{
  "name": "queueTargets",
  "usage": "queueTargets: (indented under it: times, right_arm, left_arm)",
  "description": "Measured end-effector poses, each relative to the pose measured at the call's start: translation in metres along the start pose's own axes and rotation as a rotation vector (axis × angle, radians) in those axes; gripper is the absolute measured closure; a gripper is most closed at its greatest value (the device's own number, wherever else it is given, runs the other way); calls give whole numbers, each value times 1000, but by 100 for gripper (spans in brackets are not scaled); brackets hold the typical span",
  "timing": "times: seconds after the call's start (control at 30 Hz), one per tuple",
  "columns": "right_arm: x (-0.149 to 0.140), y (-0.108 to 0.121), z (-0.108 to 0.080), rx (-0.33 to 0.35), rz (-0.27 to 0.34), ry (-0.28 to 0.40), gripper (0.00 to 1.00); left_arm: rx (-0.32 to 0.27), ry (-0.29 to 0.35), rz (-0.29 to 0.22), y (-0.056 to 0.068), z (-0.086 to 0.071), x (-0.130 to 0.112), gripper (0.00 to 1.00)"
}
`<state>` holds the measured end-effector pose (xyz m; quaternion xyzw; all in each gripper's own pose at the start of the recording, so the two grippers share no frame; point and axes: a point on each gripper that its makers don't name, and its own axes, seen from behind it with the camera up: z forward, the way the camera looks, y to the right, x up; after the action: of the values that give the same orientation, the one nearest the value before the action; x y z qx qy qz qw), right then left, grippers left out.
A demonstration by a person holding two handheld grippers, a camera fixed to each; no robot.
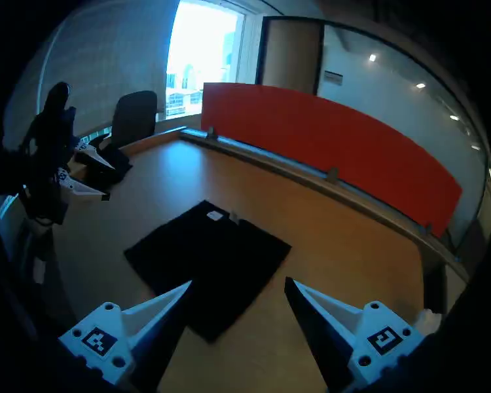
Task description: Fold towel
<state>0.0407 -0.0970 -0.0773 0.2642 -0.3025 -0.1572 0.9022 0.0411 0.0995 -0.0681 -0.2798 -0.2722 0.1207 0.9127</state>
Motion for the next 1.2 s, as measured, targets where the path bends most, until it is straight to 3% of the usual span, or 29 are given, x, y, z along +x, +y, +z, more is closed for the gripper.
queueTargets:
  times: [0.77, 1.2]
  right_arm:
    - [-98, -29, 54, 55, 8, -96, 0]
    - [-144, -38, 76, 80, 31, -161, 0]
  left_arm:
    - [-51, -112, 24, 27, 57, -87, 3]
    - [-77, -171, 12, 37, 75, -124, 3]
